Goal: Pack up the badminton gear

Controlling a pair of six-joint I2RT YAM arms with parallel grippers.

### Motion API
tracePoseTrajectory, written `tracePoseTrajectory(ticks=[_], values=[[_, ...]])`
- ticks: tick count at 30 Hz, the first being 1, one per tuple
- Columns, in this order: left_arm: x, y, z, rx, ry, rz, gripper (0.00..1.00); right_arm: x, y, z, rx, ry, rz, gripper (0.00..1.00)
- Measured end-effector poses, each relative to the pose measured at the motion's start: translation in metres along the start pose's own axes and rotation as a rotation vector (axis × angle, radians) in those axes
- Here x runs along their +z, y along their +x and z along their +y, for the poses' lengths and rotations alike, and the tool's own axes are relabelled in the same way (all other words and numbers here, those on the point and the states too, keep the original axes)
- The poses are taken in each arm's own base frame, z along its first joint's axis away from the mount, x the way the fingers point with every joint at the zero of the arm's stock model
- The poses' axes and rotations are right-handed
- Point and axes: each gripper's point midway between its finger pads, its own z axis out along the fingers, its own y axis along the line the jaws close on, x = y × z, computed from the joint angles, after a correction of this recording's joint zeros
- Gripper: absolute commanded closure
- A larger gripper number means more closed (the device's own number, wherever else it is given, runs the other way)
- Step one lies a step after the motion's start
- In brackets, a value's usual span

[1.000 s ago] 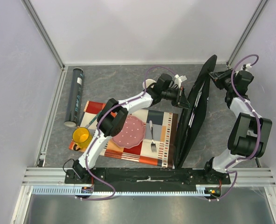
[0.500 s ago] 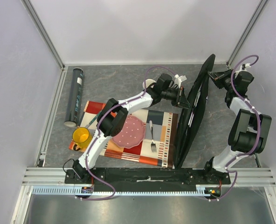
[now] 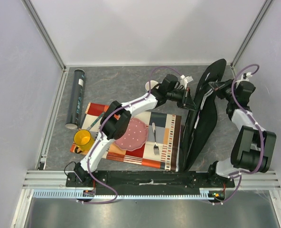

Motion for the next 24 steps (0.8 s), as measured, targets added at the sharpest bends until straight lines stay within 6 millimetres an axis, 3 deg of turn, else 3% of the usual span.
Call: tracePoseTrajectory(ticks=[4, 10, 14, 16, 18, 20, 22, 24], values=[[0.004, 0.002, -0.002, 0.002, 0.003, 0.004, 0.98, -0.013, 0.027, -0.007, 0.015, 0.030, 0.038, 1.00], [0.007, 0.001, -0.002, -0.017, 0.008, 0.005, 0.98, -0.024, 0.053, 0.002, 0.006, 0.042, 0.079, 1.00], [0.009, 0.001, 0.001, -0.026, 0.012, 0.004, 0.98, -0.054, 0.065, 0.018, -0.065, 0.060, 0.102, 1.00], [0.009, 0.001, 0.001, -0.028, 0.012, 0.004, 0.98, -0.069, 0.050, 0.017, -0.093, 0.086, 0.072, 0.99], [0.009, 0.001, 0.000, -0.026, 0.015, 0.002, 0.98, -0.080, 0.019, 0.002, -0.095, 0.145, 0.012, 0.88], [0.010, 0.001, 0.001, -0.027, 0.016, 0.001, 0.98, -0.087, -0.008, -0.018, -0.080, 0.210, -0.036, 0.67], [0.010, 0.001, 0.002, -0.029, 0.018, -0.001, 0.98, -0.090, -0.024, -0.039, -0.062, 0.267, -0.059, 0.54], [0.009, 0.001, 0.002, -0.035, 0.021, -0.002, 0.98, -0.088, -0.030, -0.058, -0.051, 0.309, -0.051, 0.50]])
